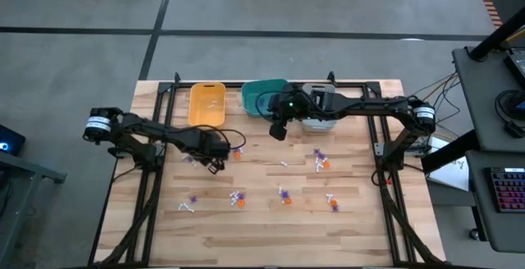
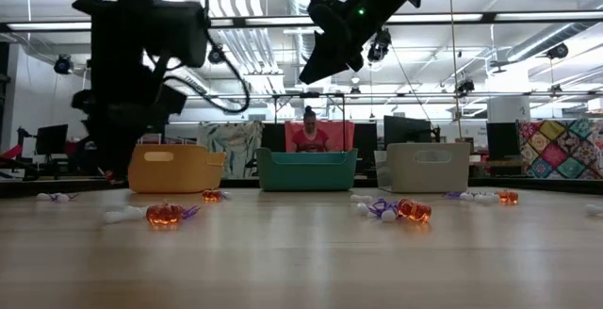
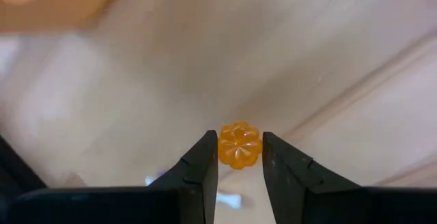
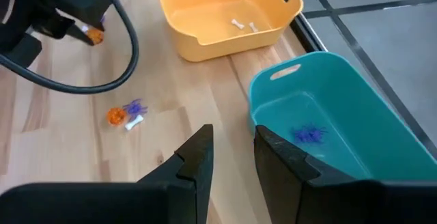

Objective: Sort Halloween decoration
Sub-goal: Put the orange pumpkin toy into the gray bin

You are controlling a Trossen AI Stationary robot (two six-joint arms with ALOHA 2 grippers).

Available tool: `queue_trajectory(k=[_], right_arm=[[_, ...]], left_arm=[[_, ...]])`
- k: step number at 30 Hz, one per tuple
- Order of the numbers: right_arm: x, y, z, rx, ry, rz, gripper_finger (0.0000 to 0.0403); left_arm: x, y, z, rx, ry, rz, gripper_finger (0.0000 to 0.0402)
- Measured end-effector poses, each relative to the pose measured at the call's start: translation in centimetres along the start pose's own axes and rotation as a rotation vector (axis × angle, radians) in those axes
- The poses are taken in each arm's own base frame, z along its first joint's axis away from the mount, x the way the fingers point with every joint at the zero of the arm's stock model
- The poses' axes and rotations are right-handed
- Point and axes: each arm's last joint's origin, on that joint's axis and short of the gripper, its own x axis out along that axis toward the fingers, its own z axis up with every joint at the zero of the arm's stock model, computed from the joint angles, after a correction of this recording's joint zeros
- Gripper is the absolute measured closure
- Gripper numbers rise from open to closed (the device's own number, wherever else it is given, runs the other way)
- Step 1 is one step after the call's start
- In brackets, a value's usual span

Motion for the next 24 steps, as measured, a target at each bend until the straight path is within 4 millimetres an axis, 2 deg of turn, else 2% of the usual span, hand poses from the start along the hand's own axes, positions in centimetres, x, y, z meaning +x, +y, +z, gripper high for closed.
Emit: queue_trajectory(k=[8, 18, 24], right_arm=[[0.1, 1.4, -0.5, -0.028, 0.015, 0.031, 0.0308], [0.1, 3.1, -1.3, -0.054, 0.054, 0.099, 0.0307], [-1.2, 3.4, -2.2, -0.065, 0.097, 0.120, 0.0308]], left_arm=[[-2.2, -0.9, 1.8, 0.177, -0.186, -0.018, 0.0326], [-5.2, -2.2, 3.8, 0.377, -0.589, -0.254, 0.0326], [-6.9, -3.0, 5.0, 0.457, -0.798, -0.346, 0.0326]])
